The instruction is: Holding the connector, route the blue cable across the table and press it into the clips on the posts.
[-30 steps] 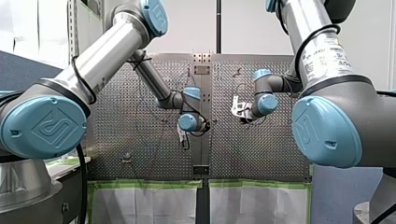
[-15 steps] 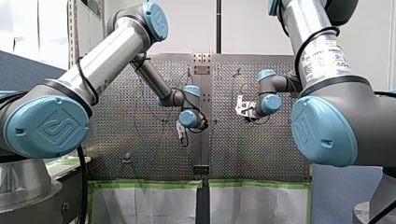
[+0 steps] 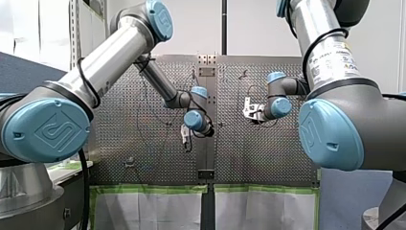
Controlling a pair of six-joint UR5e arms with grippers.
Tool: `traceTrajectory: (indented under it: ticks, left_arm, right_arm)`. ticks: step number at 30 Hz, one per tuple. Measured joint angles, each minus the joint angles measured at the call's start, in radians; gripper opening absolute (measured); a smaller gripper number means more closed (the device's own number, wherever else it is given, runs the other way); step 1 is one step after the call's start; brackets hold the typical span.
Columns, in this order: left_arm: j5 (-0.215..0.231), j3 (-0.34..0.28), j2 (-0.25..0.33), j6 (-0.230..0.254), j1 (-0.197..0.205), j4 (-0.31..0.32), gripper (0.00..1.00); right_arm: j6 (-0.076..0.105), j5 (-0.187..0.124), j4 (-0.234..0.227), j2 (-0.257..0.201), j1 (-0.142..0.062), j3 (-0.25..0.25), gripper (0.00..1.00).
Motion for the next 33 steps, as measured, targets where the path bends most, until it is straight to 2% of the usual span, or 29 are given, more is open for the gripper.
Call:
traceTrajectory:
  ticks: [4,7,12,22,27,33]
  left_arm:
    - [-0.030,-0.002,0.026,0.017,-0.009,-0.036,1.00]
    - [-0.047,-0.008,0.050,0.022,-0.022,-0.052,1.00]
    - [-0.057,-0.021,0.077,0.030,-0.046,-0.065,1.00]
    - [-0.088,-0.039,0.090,0.053,-0.091,-0.079,1.00]
    - [-0.112,-0.052,0.099,0.067,-0.123,-0.072,1.00]
    - [-0.154,-0.054,0.100,0.057,-0.172,-0.034,1.00]
  right_arm:
    - [0.001,-0.026,-0.001,0.003,-0.005,-0.008,0.00]
    - [0.002,-0.032,0.000,0.004,-0.009,-0.010,0.00]
    - [0.002,-0.035,0.002,0.006,-0.013,-0.011,0.00]
    - [0.001,-0.035,0.004,0.006,-0.013,-0.011,0.00]
    - [0.002,-0.035,0.005,0.006,-0.016,-0.011,0.00]
    - [-0.001,-0.035,0.013,0.006,-0.026,-0.011,0.00]
